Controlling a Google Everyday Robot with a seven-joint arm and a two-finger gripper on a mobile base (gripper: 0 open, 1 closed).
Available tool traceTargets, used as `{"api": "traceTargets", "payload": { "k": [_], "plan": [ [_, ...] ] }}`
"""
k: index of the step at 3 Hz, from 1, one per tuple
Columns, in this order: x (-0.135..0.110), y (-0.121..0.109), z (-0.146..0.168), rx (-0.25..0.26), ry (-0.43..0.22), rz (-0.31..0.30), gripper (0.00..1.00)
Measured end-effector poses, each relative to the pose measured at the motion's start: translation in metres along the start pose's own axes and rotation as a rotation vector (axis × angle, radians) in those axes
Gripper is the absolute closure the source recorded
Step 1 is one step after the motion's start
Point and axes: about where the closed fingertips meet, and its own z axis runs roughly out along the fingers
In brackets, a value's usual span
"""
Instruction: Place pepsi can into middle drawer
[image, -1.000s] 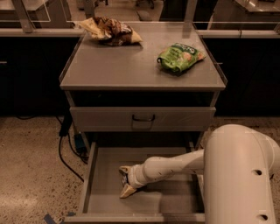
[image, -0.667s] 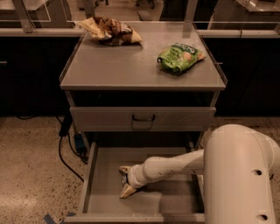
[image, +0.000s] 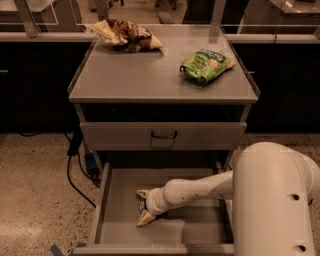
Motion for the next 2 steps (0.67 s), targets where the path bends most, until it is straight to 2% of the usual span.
{"api": "traceTargets", "payload": {
  "k": [2],
  "plan": [
    [-0.0001,0.0001,0.0001,0.0,0.0,0.0,0.0]
  ]
}}
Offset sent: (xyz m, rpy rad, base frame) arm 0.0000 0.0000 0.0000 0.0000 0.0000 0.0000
